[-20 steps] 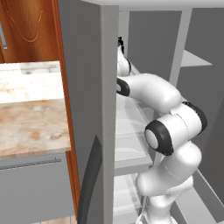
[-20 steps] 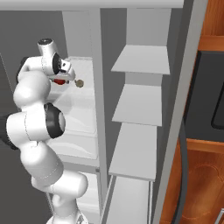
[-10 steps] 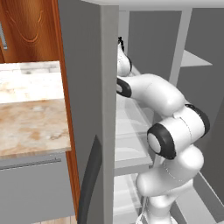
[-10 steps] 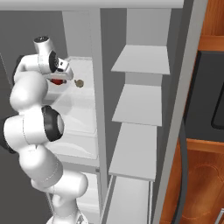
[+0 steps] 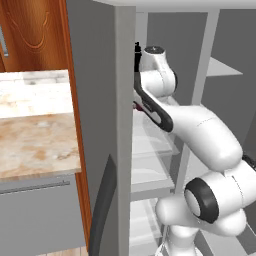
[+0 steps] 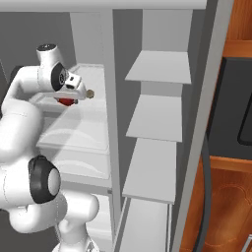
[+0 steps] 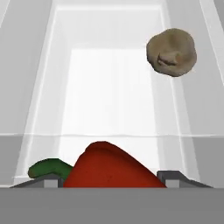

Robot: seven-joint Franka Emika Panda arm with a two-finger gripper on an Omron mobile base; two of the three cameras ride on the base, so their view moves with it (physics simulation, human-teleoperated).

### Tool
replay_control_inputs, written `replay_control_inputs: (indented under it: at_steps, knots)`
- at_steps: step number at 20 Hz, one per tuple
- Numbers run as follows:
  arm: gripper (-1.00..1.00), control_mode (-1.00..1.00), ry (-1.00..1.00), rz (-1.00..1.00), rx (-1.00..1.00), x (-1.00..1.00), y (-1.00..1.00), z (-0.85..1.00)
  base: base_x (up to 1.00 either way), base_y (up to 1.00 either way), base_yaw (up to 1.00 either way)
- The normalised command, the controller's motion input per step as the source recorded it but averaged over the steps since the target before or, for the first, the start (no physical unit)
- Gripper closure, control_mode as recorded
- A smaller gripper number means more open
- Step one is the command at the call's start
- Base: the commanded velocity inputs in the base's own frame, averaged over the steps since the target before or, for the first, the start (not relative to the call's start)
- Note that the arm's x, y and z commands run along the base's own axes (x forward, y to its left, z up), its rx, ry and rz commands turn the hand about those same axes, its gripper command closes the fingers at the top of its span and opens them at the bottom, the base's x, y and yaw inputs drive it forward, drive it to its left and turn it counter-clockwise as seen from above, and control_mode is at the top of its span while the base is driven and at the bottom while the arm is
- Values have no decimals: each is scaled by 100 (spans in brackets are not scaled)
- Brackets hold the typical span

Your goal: Take the bell pepper and garlic from the fridge shelf and place them in the freezer drawer to begin freezing them.

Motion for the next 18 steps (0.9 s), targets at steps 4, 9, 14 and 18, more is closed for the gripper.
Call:
replay_control_inputs:
  at_steps: [4,9,14,18]
  knots:
    - [100,-100,5,4,-1,-100,-82,-10,0,0,0]
    - [100,-100,17,15,-15,-100,-17,-59,0,0,0]
    - [100,-100,3,6,-4,-26,0,-15,0,0,0]
    - [100,-100,0,0,0,-10,0,-1,0,0,0]
